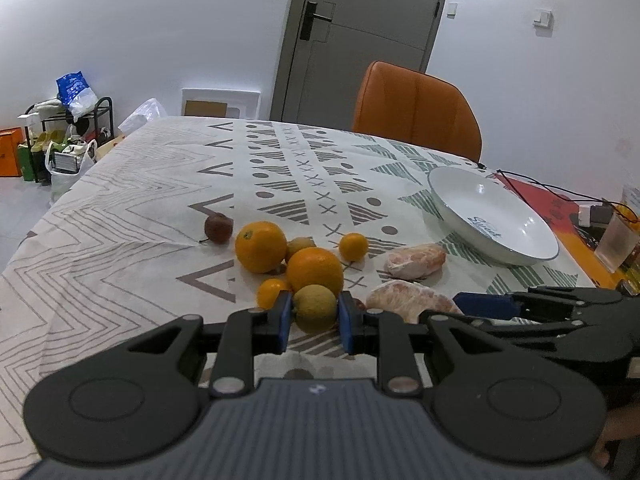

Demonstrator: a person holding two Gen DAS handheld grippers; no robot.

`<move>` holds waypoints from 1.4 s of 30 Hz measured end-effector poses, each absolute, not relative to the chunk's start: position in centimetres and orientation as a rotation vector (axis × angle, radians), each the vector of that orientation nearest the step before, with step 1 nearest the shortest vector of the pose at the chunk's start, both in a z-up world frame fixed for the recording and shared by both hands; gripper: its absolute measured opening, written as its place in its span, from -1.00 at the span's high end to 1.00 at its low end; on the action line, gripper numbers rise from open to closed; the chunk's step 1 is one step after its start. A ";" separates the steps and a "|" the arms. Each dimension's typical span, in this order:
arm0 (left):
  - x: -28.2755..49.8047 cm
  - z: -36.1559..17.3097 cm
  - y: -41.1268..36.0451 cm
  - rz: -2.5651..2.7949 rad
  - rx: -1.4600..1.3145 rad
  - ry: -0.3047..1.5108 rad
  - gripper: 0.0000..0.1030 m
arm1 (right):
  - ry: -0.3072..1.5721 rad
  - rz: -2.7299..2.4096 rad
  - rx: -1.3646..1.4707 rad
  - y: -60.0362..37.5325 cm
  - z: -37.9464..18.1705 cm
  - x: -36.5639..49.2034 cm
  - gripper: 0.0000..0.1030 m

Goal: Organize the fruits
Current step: 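Carry the yellow-green fruit with the left tool while the right tool carries the segment to the plate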

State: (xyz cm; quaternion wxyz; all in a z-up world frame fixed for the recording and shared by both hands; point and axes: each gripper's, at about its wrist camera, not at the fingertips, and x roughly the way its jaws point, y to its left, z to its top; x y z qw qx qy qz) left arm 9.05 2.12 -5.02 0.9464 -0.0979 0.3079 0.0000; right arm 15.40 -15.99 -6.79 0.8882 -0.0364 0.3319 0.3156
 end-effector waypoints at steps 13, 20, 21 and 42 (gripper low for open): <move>9.4 -4.9 2.0 0.004 -0.187 0.639 0.55 | 0.645 0.671 -0.152 -14.8 -7.1 15.0 0.30; 10.1 -4.2 0.2 -0.028 -0.157 0.624 0.55 | 0.616 0.629 -0.096 -17.3 -6.4 14.7 0.30; 10.2 -4.1 -0.1 -0.033 -0.153 0.622 0.55 | 0.609 0.621 -0.089 -17.7 -6.1 14.7 0.30; 14.3 -2.8 -5.4 -0.144 -0.109 0.579 0.55 | 0.531 0.463 -0.007 -24.5 -3.8 16.2 0.30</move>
